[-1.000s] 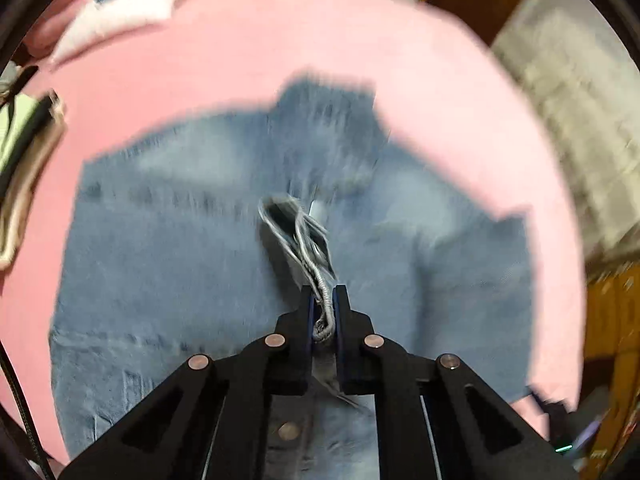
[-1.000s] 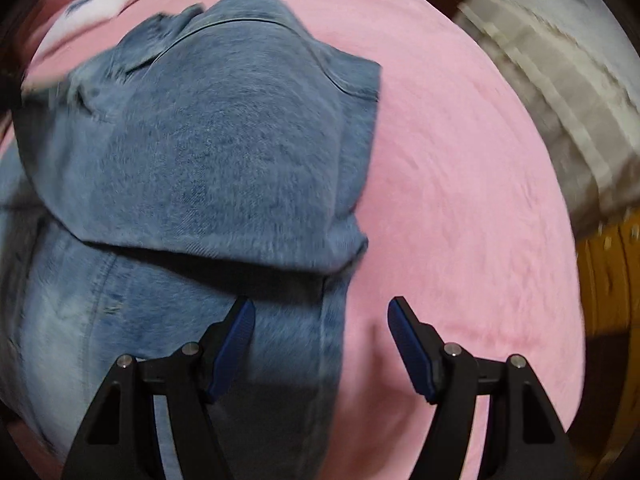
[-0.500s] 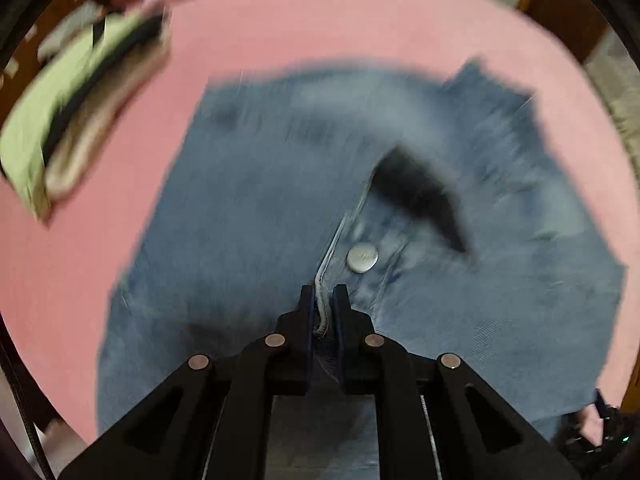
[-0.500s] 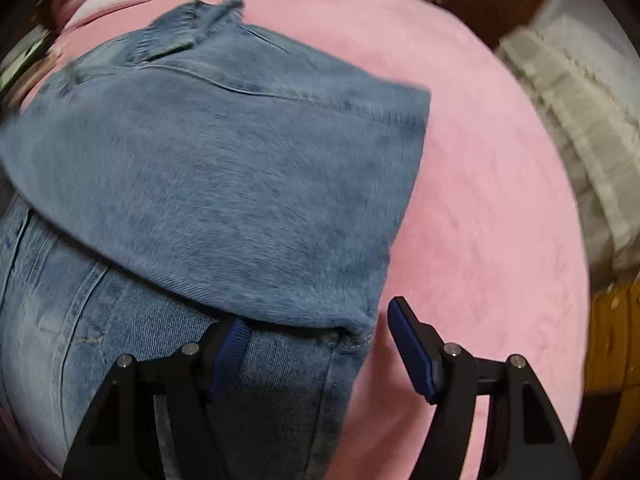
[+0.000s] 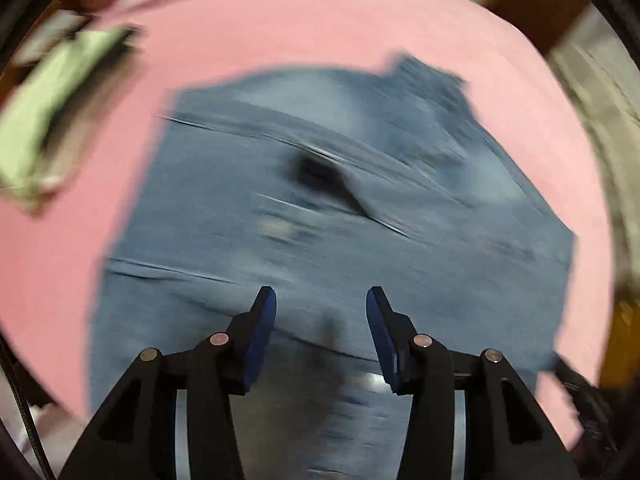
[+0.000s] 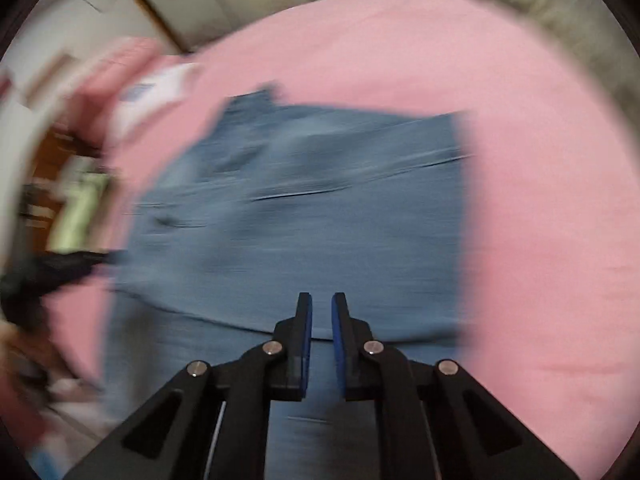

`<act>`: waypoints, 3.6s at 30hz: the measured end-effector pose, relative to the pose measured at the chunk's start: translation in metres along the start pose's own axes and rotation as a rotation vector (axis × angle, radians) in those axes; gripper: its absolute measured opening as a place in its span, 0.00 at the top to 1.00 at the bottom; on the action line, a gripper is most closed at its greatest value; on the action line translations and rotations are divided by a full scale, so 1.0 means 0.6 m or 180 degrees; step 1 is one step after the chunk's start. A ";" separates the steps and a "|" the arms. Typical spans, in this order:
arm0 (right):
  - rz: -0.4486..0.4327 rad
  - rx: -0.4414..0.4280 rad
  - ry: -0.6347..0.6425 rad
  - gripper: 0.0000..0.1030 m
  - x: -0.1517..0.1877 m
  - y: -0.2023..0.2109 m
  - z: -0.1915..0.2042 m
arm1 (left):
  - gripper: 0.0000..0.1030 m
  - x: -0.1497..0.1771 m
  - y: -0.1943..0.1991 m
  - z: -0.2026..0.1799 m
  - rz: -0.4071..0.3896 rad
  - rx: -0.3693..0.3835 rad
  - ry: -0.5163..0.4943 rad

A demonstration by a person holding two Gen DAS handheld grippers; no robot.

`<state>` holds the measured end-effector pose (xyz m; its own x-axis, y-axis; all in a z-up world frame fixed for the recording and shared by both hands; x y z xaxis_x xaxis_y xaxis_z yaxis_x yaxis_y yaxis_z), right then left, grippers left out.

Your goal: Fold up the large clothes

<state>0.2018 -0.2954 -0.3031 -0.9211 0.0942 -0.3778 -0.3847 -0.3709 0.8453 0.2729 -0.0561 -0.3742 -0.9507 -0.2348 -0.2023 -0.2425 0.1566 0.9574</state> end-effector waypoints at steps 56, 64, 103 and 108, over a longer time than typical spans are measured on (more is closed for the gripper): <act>-0.0506 0.0668 -0.1125 1.00 -0.153 -0.074 -0.278 | 0.99 -0.137 -0.110 -0.015 -0.0430 -0.0539 0.0232; -0.0190 0.0835 -0.1259 0.67 -0.072 -0.038 -0.215 | 0.81 -0.049 -0.063 0.025 -0.0070 -0.0549 0.0437; -0.0318 0.0626 -0.1195 0.27 0.308 0.212 0.102 | 0.25 0.287 0.284 0.294 -0.0201 -0.0474 0.0241; -0.0338 0.0695 -0.1551 0.27 0.391 0.207 0.036 | 0.25 0.362 0.235 0.368 0.0019 -0.0378 0.0707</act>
<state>-0.0634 -0.2994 -0.2787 -0.7778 0.5574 -0.2904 -0.4330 -0.1402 0.8904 -0.0106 0.1268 -0.3284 -0.8832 -0.4413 -0.1590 -0.2001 0.0479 0.9786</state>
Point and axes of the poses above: each gripper's, at about its wrist camera, not at the fingertips, and y roughly against the way its jaws point, z to its left, x to its underside, the point moved 10 cm from there along -y, roughly the way its jaws point, and after that the axes turned 4 degrees about y, right-handed, at the moved point
